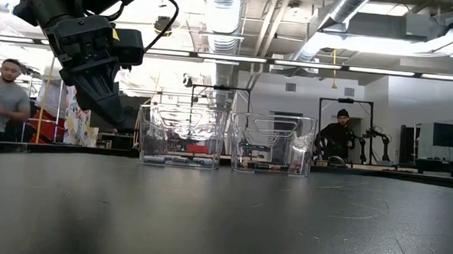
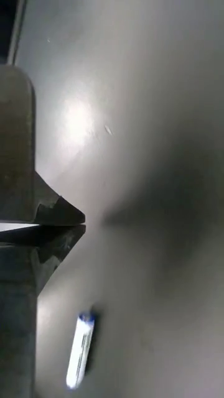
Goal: Sort batteries
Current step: Put the white battery into the left transparent bin
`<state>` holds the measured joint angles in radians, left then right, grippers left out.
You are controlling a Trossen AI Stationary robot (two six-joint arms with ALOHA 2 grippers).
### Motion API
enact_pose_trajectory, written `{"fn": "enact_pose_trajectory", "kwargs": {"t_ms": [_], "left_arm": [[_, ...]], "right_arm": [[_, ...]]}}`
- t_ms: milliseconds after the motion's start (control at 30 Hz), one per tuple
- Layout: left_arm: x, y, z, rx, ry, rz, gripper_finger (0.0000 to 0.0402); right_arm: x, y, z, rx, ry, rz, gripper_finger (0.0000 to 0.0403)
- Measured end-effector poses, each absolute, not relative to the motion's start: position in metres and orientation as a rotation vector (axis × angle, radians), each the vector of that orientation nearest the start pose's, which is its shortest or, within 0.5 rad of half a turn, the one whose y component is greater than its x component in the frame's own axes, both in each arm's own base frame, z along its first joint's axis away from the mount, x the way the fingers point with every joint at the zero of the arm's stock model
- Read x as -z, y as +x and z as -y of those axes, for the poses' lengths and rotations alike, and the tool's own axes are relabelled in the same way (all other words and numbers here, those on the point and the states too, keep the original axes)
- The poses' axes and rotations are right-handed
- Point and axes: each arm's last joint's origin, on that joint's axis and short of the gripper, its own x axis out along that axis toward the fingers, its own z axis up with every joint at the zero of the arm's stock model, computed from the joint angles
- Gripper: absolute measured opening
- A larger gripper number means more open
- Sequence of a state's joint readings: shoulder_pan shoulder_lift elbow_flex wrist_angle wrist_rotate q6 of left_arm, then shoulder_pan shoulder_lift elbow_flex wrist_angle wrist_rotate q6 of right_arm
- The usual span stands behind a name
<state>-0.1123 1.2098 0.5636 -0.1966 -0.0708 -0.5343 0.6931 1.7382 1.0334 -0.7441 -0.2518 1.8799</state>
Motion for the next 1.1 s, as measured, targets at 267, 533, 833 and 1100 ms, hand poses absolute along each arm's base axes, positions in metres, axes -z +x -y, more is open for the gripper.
{"fn": "enact_pose_trajectory", "kwargs": {"t_ms": [267,533,833,1100], "left_arm": [[-0.179,0.222,0.023,-0.166,-0.382,-0.830,0.0100],[-0.179,0.222,0.023,-0.160,-0.368,-0.831,0.0100],[-0.179,0.222,0.023,-0.183,-0.425,-0.827,0.0100],[-0.179,0.222,0.023,-0.203,-0.470,-0.823,0.0100]], "right_arm": [[-0.163,0.230,-0.191,0.731,0.995,-1.641,0.0021],[-0.164,0.245,-0.172,0.522,0.865,-1.671,0.0060],[-0.164,0.246,-0.154,0.375,0.653,-1.747,0.0124],[-0.163,0.238,-0.150,0.249,0.460,-1.830,0.0175]]}}
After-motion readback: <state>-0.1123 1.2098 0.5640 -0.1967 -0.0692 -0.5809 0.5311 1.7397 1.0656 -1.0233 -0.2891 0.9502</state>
